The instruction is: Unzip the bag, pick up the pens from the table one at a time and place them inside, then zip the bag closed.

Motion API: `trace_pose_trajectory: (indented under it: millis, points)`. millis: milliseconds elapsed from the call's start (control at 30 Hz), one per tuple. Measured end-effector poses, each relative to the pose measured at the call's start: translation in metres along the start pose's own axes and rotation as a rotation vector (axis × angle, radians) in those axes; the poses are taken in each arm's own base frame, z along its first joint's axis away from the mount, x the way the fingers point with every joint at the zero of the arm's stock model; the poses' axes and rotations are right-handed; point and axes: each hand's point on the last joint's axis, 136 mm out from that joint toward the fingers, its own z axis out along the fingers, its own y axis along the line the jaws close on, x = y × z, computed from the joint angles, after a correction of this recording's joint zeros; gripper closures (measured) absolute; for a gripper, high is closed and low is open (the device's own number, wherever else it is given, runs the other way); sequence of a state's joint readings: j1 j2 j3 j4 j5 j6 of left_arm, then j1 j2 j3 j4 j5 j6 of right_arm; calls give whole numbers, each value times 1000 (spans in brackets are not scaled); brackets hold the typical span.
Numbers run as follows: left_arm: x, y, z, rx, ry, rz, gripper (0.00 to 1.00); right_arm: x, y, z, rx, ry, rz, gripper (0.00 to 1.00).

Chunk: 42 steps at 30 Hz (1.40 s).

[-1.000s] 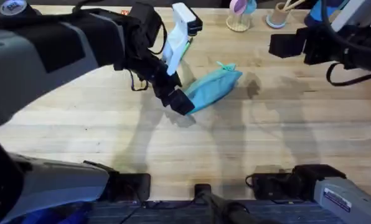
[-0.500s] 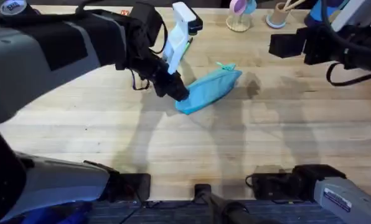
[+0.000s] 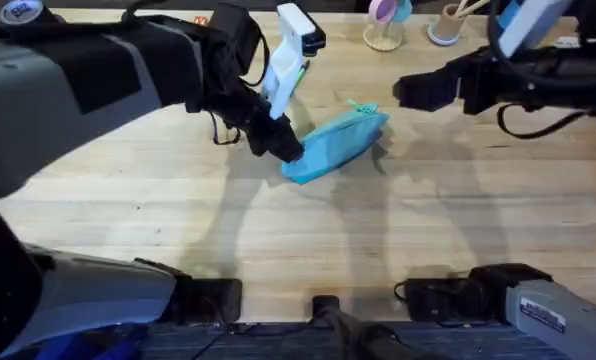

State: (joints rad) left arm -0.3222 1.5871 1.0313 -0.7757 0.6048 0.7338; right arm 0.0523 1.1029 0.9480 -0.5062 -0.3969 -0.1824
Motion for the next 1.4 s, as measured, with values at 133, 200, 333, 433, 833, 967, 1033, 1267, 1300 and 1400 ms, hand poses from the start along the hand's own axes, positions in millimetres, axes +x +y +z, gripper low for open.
trace_pose_trajectory:
  millis: [133, 200, 333, 433, 833, 967, 1033, 1267, 1300, 1400]
  points:
    - [0, 0, 0, 0, 0, 0, 958, -1, 15, 6, -63, 90, -28, 6]
    - [0, 0, 0, 0, 0, 0, 958, -4, 17, 9, -81, 128, -30, 6]
    - [0, 0, 0, 0, 0, 0, 958, -9, 14, 17, -102, 203, -12, 6]
    - [0, 0, 0, 0, 0, 0, 958, -11, 12, 24, -118, 250, -11, 6]
    - [0, 0, 0, -1, -1, 1, 958, -16, 14, 44, -152, 281, -79, 6]
    - [0, 1, 0, -2, -2, 2, 958, -16, 14, 44, -151, 282, -74, 6]
    - [-1, 1, 0, -3, -2, 3, 958, -16, 14, 44, -151, 284, -68, 5]
    - [-1, 1, 0, -3, -3, 3, 958, -12, 14, 47, -155, 300, -57, 6]
    - [-1, 1, 0, -3, -3, 3, 958, -11, 14, 49, -158, 306, -56, 6]
    - [-1, 1, 0, -3, -3, 3, 958, -5, 17, 58, -171, 330, -54, 5]
